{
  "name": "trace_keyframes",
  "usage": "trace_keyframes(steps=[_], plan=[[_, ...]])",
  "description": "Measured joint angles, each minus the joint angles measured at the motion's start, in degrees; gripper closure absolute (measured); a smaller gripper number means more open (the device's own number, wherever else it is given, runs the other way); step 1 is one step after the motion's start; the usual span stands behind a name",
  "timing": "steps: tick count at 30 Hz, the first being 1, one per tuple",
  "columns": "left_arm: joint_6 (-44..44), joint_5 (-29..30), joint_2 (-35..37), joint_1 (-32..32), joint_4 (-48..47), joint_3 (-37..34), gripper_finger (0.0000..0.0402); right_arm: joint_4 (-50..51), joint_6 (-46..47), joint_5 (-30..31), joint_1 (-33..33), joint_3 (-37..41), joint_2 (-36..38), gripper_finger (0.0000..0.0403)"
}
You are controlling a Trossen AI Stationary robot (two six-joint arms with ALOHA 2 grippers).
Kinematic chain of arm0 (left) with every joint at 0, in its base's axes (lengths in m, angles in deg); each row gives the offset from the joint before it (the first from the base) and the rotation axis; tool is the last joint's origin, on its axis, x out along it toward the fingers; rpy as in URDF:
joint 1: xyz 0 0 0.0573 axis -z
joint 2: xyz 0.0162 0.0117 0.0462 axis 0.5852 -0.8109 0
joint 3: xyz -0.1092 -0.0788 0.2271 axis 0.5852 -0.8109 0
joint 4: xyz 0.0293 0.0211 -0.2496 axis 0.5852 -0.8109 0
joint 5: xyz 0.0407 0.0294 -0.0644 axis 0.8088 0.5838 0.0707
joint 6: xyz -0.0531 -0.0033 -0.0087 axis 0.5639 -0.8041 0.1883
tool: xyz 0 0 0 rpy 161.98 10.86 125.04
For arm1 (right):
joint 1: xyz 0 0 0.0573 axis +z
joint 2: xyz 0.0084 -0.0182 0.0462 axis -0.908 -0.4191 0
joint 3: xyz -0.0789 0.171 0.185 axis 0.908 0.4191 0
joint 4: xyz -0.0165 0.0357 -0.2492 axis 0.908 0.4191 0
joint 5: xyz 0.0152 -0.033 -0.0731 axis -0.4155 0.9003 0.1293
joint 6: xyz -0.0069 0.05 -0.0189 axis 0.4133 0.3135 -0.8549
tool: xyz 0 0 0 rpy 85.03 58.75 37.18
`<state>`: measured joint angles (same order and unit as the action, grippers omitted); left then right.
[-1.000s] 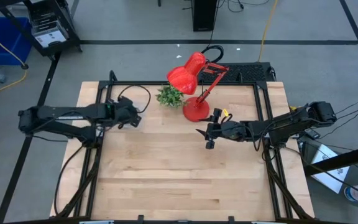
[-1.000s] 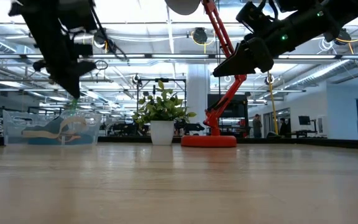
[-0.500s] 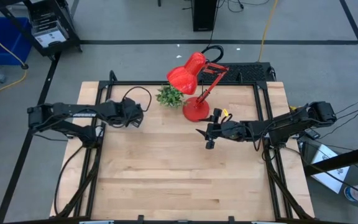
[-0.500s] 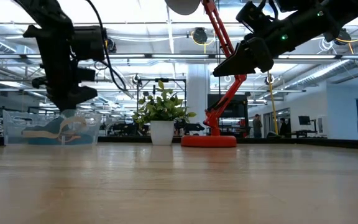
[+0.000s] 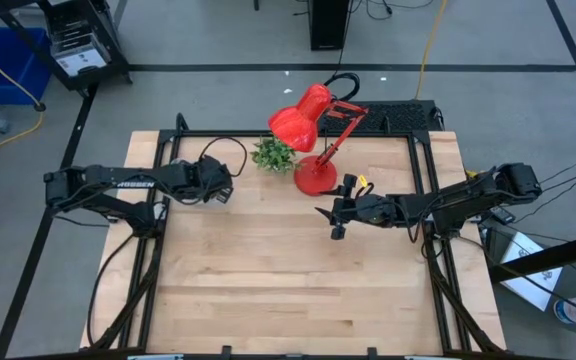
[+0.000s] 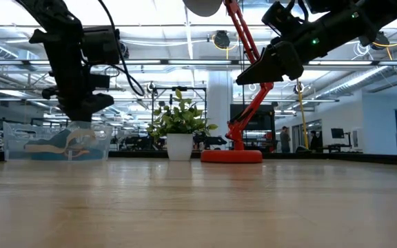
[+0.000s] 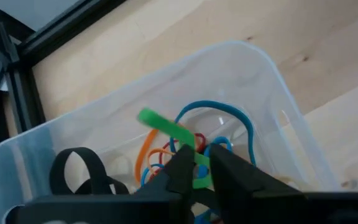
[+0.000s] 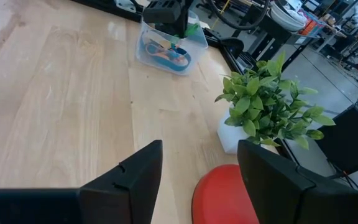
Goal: Pick and place rubber bands into bin
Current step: Put the green rubber band into the transparent bin, then return to Home Position
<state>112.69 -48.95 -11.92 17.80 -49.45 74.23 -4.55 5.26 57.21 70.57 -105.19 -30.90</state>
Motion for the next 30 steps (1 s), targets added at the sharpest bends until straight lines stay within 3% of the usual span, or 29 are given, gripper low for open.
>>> trace_keyframes(steps=[7, 12, 21, 23, 28, 30], plan=[[-0.75, -1.11, 0.00, 0.02, -0.07, 0.00, 0.0238, 0.01, -0.01, 0.03, 0.00, 0.00, 0.00, 0.0201], [-3.04, -1.18, 2.03, 0.04, -2.07, 0.69, 0.0188, 0.74, -0.22, 0.29, 0.00, 0.00, 0.46, 0.0198], [-13.70, -1.83, 20.76, 1.63, 5.31, 0.79, 0.0153, 12.20, 7.88, 3.05, -0.02, 1.96, 12.19, 0.0201], [-17.27, -4.42, 25.66, 2.54, 10.15, -1.45, 0.0151, 9.18, 8.51, 2.35, 0.00, 5.92, 16.05, 0.0199], [-24.00, -20.08, 36.94, 4.47, 24.29, -9.72, 0.0151, 2.22, 9.25, -1.82, -0.09, 17.11, 27.86, 0.0198], [-24.97, -23.35, 41.01, 4.98, 28.31, -12.53, 0.0151, 0.49, 9.75, -1.40, -0.27, 20.19, 33.12, 0.0200]])
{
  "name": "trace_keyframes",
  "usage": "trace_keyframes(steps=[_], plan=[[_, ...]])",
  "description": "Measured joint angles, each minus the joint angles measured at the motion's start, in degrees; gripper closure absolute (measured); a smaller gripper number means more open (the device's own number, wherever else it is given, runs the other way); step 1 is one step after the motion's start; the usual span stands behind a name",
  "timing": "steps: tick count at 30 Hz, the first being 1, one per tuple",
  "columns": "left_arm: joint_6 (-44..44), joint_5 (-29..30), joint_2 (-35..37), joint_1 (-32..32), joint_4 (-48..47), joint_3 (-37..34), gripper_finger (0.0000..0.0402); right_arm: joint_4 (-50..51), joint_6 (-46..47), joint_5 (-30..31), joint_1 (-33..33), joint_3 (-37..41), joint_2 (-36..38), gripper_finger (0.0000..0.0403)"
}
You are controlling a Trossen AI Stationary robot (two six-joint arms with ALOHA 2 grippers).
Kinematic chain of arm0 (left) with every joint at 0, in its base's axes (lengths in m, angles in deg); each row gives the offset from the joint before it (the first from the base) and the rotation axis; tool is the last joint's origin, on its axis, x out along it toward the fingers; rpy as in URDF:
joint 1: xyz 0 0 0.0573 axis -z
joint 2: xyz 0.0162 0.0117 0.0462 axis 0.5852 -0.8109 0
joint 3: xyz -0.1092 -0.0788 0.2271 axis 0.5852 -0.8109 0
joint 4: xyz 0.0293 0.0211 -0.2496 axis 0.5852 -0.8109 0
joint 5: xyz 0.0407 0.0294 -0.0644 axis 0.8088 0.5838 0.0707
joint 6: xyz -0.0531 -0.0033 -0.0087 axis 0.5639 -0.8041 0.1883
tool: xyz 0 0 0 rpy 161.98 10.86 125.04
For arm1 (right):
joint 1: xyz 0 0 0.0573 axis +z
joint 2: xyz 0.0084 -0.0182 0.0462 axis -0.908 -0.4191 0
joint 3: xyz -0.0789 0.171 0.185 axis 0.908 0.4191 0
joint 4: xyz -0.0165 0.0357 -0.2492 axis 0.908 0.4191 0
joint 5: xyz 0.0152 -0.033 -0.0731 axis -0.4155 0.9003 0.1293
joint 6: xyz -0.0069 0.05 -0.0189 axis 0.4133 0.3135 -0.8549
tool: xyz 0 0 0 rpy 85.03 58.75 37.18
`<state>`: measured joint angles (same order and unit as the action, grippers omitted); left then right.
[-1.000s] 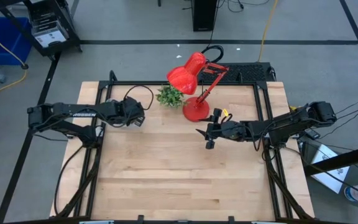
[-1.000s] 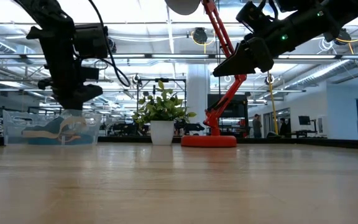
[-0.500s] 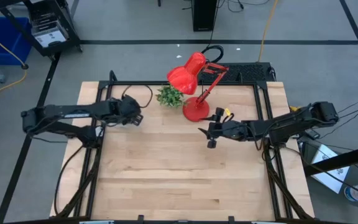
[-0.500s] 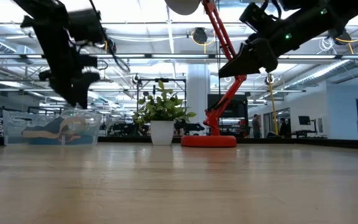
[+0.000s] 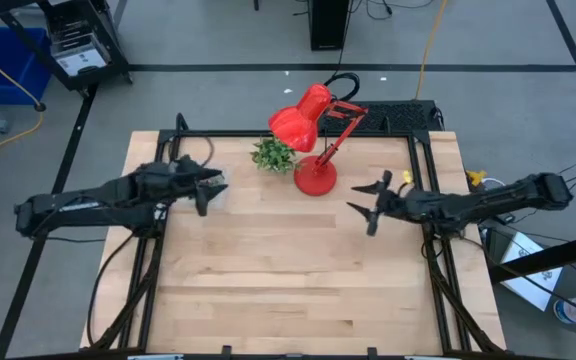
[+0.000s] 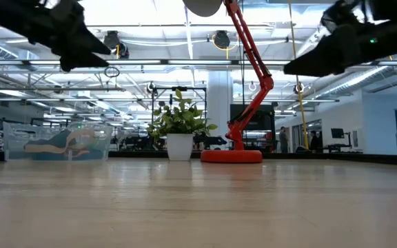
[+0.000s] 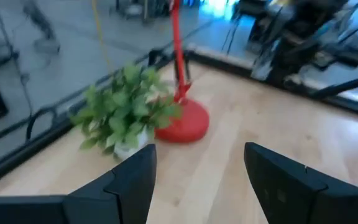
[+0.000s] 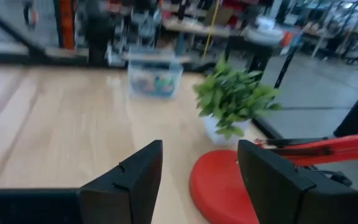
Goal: Pick and place rubber bands into bin
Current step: Return to Home Position
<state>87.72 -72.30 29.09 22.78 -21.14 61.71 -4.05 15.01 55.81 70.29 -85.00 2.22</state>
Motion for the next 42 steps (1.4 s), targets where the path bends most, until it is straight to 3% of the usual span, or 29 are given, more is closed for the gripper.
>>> trace_keyframes(steps=[9, 19, 28, 37, 42], plan=[[-1.15, -0.75, 18.55, 2.30, 1.25, -8.91, 0.0149, 5.89, 2.12, -1.89, -0.67, 6.77, 20.16, 0.0197], [-2.92, -0.80, 29.92, 3.85, 0.69, -14.65, 0.0148, 15.50, 2.57, -4.45, -0.73, 6.95, 29.48, 0.0199], [-3.58, -0.60, 29.98, 3.81, 0.54, -15.52, 0.0147, 19.50, 3.07, -4.41, -0.75, 7.00, 33.46, 0.0201], [-3.55, -0.64, 29.98, 3.83, 6.22, -19.77, 0.0147, 7.03, 0.67, -4.44, -0.75, 13.39, 33.62, 0.0198], [-3.60, -0.67, 29.98, 3.81, 6.54, -20.62, 0.0142, 6.83, 1.33, -4.59, -0.75, 13.55, 33.67, 0.0201]])
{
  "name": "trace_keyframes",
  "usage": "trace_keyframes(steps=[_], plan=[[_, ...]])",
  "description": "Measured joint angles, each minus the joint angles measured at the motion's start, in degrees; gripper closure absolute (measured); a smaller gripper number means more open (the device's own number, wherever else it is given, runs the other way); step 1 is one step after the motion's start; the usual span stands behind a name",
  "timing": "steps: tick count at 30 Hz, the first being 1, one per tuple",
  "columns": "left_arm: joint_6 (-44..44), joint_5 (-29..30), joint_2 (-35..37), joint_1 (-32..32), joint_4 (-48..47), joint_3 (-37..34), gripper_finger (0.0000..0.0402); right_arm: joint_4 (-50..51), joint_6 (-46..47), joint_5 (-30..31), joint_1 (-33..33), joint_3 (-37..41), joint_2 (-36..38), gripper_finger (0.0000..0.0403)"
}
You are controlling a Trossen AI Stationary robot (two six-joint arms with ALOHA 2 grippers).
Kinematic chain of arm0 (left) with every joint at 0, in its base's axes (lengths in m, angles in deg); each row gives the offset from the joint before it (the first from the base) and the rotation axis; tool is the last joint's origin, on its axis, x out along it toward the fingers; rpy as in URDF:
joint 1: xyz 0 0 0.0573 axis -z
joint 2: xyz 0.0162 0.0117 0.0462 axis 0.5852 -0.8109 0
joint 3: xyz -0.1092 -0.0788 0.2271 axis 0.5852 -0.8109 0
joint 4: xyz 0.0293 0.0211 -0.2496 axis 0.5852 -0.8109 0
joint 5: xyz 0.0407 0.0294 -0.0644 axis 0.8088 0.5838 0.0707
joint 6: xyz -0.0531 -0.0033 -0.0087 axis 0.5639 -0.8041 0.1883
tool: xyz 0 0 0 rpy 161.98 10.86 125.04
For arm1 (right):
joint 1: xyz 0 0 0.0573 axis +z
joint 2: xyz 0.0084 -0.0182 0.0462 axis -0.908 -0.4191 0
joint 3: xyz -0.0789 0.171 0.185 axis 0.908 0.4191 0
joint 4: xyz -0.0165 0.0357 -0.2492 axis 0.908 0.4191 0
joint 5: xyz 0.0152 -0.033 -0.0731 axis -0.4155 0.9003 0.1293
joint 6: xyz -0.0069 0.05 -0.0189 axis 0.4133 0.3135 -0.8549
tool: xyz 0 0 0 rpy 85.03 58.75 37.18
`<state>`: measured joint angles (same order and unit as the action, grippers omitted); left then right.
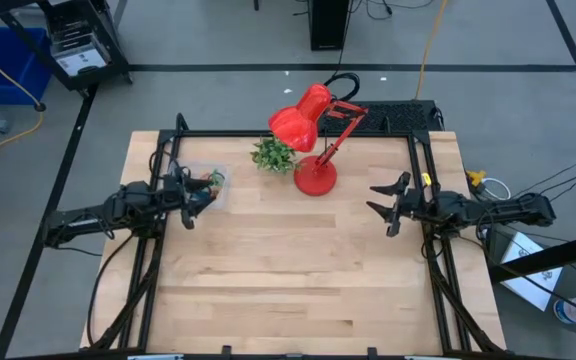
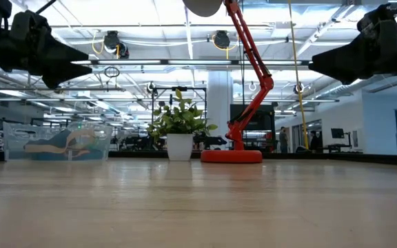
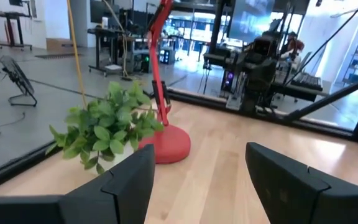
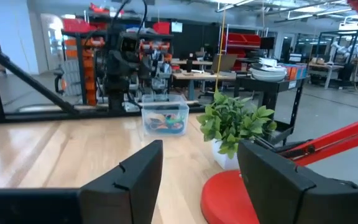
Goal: Pick and place rubber bands into bin
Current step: Return to Home Position
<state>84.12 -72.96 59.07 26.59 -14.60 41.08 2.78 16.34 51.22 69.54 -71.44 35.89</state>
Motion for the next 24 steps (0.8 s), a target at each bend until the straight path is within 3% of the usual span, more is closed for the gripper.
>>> trace_keyframes(steps=[8, 18, 24], plan=[[-1.04, -0.17, -0.10, -0.01, 7.00, -4.16, 0.0140, 0.60, 1.33, -0.03, 0.00, 0.15, -0.01, 0.0198], [-10.74, 2.94, -0.28, -0.07, 7.10, -4.22, 0.0144, 3.89, 0.47, 0.02, 0.00, 0.22, -0.06, 0.0198], [-10.28, 3.05, -0.26, -0.05, 7.09, -4.22, 0.0136, 4.08, 0.43, 0.02, 0.00, 0.26, -0.09, 0.0201]])
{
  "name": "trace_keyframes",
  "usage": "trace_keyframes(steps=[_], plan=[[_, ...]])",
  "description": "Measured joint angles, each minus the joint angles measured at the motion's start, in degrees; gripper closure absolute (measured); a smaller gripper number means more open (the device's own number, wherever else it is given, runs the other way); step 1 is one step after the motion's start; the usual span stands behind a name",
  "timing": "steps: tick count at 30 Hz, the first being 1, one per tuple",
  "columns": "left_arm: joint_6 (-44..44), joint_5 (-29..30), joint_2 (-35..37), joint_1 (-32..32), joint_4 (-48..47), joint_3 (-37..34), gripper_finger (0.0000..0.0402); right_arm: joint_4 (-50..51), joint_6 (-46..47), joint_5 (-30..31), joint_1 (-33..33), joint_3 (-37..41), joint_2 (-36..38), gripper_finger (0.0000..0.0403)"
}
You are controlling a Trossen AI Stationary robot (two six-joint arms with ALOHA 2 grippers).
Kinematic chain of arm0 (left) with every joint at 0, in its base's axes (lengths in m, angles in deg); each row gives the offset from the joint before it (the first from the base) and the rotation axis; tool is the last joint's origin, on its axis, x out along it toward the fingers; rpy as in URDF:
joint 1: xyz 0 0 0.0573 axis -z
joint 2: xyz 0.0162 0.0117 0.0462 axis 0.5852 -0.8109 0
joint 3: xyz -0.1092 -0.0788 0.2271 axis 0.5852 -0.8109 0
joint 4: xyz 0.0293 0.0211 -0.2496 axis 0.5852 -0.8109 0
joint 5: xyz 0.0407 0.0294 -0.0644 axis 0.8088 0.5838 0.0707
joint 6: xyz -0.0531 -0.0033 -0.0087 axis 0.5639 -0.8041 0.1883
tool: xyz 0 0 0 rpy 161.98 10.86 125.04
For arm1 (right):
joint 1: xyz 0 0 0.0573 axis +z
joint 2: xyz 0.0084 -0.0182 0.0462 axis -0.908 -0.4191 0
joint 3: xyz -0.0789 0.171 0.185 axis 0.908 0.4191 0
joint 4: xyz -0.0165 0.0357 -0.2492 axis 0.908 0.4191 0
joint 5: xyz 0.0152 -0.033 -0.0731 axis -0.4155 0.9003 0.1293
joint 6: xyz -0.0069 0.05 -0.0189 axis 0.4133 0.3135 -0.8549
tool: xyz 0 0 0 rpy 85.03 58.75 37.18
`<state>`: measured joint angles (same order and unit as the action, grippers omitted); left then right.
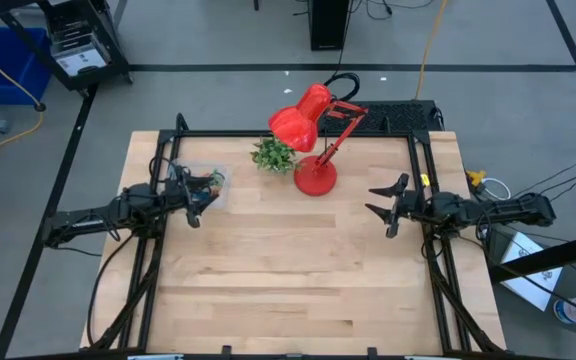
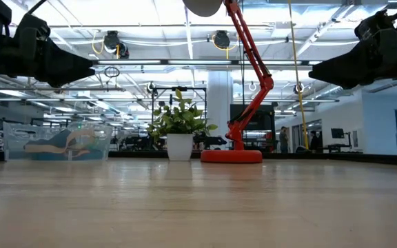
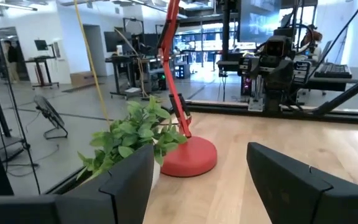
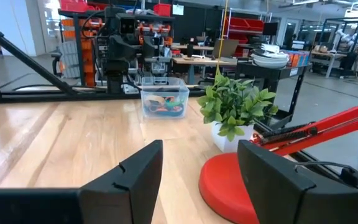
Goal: Pick and place rubber bands into bin
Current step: Return to Home Position
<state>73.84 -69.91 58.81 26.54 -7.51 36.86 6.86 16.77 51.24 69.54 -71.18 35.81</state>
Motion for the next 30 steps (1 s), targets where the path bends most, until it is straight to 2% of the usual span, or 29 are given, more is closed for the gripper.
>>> trace_keyframes(steps=[11, 30], plan=[[-0.01, 0.38, 0.00, 0.00, 1.53, -0.09, 0.0140, -0.09, -8.51, 0.04, 0.00, 0.00, 0.00, 0.0199], [-0.21, 0.31, 0.00, 0.00, 1.95, -0.09, 0.0136, -0.11, -8.61, 0.04, 0.00, 0.06, 0.00, 0.0203]])
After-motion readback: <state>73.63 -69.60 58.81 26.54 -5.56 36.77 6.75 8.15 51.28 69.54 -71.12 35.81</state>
